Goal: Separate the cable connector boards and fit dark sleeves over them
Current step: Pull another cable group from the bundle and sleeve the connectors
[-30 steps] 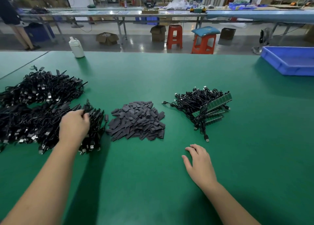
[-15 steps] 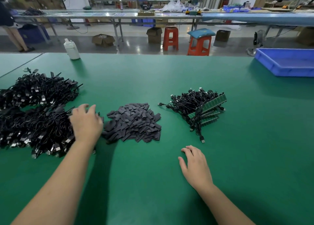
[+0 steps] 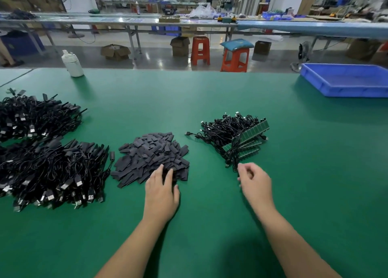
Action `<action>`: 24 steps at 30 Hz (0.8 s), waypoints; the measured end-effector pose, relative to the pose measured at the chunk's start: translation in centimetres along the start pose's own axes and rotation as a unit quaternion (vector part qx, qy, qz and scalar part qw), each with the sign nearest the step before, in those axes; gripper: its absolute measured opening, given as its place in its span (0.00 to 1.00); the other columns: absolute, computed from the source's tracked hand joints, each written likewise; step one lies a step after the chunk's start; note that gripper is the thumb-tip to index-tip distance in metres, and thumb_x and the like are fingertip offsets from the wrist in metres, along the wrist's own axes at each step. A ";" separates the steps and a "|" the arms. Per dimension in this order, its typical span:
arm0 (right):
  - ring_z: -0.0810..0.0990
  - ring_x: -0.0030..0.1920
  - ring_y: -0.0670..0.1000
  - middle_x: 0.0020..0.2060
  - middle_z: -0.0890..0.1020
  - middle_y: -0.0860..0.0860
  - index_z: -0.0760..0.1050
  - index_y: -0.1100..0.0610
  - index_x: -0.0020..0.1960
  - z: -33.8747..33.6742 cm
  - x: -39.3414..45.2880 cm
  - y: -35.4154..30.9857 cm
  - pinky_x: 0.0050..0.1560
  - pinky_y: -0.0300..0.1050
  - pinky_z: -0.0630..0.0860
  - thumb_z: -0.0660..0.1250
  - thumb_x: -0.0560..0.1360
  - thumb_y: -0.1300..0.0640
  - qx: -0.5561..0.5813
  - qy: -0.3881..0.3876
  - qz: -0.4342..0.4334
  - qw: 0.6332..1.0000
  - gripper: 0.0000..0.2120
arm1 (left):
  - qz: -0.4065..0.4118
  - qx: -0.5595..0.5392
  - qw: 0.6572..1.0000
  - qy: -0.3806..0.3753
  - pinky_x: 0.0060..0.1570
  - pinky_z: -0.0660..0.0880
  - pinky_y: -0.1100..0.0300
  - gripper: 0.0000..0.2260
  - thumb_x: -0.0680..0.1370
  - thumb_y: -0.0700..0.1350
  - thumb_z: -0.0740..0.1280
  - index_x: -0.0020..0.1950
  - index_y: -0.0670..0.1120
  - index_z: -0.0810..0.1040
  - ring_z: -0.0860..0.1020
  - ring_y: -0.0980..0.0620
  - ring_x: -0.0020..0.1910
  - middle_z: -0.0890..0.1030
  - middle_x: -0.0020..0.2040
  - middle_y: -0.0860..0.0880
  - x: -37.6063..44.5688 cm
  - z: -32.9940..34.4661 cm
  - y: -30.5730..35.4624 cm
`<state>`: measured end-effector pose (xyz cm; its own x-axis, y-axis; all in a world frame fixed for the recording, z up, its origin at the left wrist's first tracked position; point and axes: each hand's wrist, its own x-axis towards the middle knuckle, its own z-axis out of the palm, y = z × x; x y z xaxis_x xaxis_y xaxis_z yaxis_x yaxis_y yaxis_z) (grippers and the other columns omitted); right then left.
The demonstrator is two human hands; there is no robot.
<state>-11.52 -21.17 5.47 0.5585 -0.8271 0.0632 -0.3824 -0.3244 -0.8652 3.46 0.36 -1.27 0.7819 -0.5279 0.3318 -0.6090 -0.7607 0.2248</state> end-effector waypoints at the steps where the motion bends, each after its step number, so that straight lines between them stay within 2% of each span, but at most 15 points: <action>1: 0.81 0.34 0.50 0.41 0.82 0.51 0.78 0.55 0.52 -1.0 2.1 -1.1 0.43 0.53 0.82 0.64 0.79 0.49 0.063 0.019 0.047 0.997 0.10 | 0.004 0.001 1.000 0.002 0.65 0.68 0.44 0.22 0.76 0.47 0.68 0.68 0.43 0.74 0.69 0.39 0.67 0.71 0.69 0.38 0.0 0.1 0.0; 2: 0.81 0.37 0.48 0.46 0.82 0.52 0.75 0.54 0.61 -1.8 4.3 -2.0 0.47 0.52 0.83 0.64 0.80 0.51 0.132 0.024 0.099 0.986 0.12 | 0.009 0.000 1.000 0.005 0.64 0.69 0.45 0.21 0.76 0.47 0.68 0.68 0.42 0.75 0.70 0.40 0.66 0.72 0.68 0.39 0.0 0.1 0.0; 4: 0.80 0.45 0.49 0.53 0.78 0.55 0.64 0.56 0.74 -3.3 8.5 -3.4 0.55 0.52 0.81 0.65 0.80 0.55 0.280 -0.002 0.182 0.943 0.24 | 0.005 -0.005 1.000 0.006 0.62 0.70 0.46 0.20 0.75 0.46 0.69 0.66 0.42 0.76 0.72 0.41 0.65 0.74 0.67 0.40 0.0 0.2 0.1; 5: 0.80 0.48 0.50 0.57 0.76 0.56 0.60 0.58 0.76 -3.7 10.2 -3.8 0.55 0.51 0.81 0.66 0.80 0.56 0.329 -0.014 0.205 0.922 0.28 | -0.003 -0.008 1.000 0.003 0.62 0.70 0.46 0.20 0.75 0.46 0.69 0.66 0.42 0.76 0.72 0.42 0.64 0.74 0.66 0.41 0.1 0.2 0.1; 7: 0.80 0.52 0.51 0.62 0.75 0.57 0.61 0.61 0.76 -3.8 12.4 -4.0 0.50 0.47 0.82 0.66 0.79 0.58 0.359 -0.026 0.231 0.904 0.28 | -0.015 -0.008 1.000 -0.003 0.62 0.70 0.46 0.20 0.76 0.47 0.68 0.66 0.42 0.76 0.72 0.43 0.64 0.75 0.66 0.42 0.1 0.2 0.0; 9: 0.80 0.47 0.49 0.58 0.77 0.56 0.67 0.61 0.73 -3.4 13.7 -3.4 0.43 0.43 0.80 0.68 0.79 0.58 0.336 -0.030 0.240 0.910 0.25 | -0.018 -0.006 1.000 -0.010 0.62 0.70 0.46 0.21 0.76 0.48 0.68 0.66 0.42 0.76 0.72 0.43 0.64 0.75 0.65 0.42 0.1 0.3 -0.1; 11: 0.78 0.40 0.47 0.49 0.79 0.55 0.71 0.62 0.69 -2.9 14.4 -3.0 0.37 0.39 0.78 0.70 0.77 0.56 0.305 -0.033 0.252 0.918 0.22 | -0.018 -0.002 1.000 -0.014 0.61 0.70 0.47 0.21 0.76 0.48 0.68 0.66 0.43 0.76 0.72 0.43 0.64 0.75 0.65 0.42 0.1 0.4 0.0; 13: 0.76 0.37 0.46 0.46 0.80 0.55 0.69 0.60 0.71 -2.4 14.7 -3.1 0.35 0.38 0.77 0.71 0.77 0.55 0.275 -0.051 0.262 0.924 0.25 | -0.018 0.000 1.000 -0.012 0.61 0.70 0.47 0.20 0.76 0.48 0.68 0.66 0.43 0.76 0.72 0.43 0.64 0.75 0.65 0.42 0.0 0.4 -0.1; 15: 0.77 0.37 0.46 0.50 0.80 0.57 0.61 0.59 0.76 -1.8 14.8 -3.4 0.34 0.38 0.77 0.71 0.76 0.57 0.262 -0.064 0.248 0.931 0.32 | -0.021 0.001 1.000 -0.012 0.61 0.70 0.47 0.20 0.76 0.49 0.69 0.66 0.42 0.76 0.72 0.43 0.64 0.75 0.65 0.42 0.0 0.4 -0.1; 17: 0.77 0.37 0.46 0.50 0.80 0.57 0.59 0.61 0.76 -1.0 14.9 -3.9 0.34 0.39 0.77 0.70 0.77 0.60 0.229 -0.057 0.211 0.949 0.32 | -0.021 0.001 1.000 -0.013 0.61 0.70 0.47 0.20 0.76 0.49 0.69 0.66 0.42 0.76 0.72 0.43 0.63 0.75 0.64 0.42 0.0 0.4 0.0; 20: 0.77 0.44 0.50 0.51 0.78 0.54 0.66 0.63 0.72 -0.5 15.6 -5.4 0.42 0.42 0.76 0.67 0.79 0.61 0.160 -0.004 0.129 0.979 0.23 | -0.019 0.001 1.000 -0.013 0.60 0.70 0.47 0.20 0.76 0.49 0.68 0.65 0.42 0.77 0.72 0.43 0.63 0.76 0.64 0.42 -0.1 0.4 -0.1; 21: 0.77 0.45 0.50 0.49 0.78 0.51 0.68 0.62 0.69 -0.6 15.9 -6.3 0.42 0.41 0.75 0.65 0.79 0.61 0.141 0.013 0.096 0.985 0.19 | -0.020 0.001 1.000 -0.013 0.60 0.70 0.47 0.20 0.76 0.49 0.68 0.65 0.42 0.77 0.72 0.43 0.63 0.76 0.64 0.42 0.0 0.4 -0.2; 24: 0.74 0.39 0.45 0.45 0.75 0.46 0.70 0.59 0.66 -1.6 16.6 -9.7 0.38 0.39 0.72 0.62 0.82 0.59 0.099 0.052 0.011 0.994 0.14 | -0.020 0.001 1.000 -0.017 0.61 0.70 0.48 0.20 0.76 0.49 0.68 0.65 0.42 0.76 0.72 0.43 0.64 0.76 0.64 0.43 0.1 0.5 -0.1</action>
<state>0.25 -32.48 15.77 0.4683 -0.8794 0.0854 -0.2351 -0.2172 -0.9474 3.65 0.26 -1.70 0.8100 -0.5089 0.2914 -0.5764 -0.7823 0.2361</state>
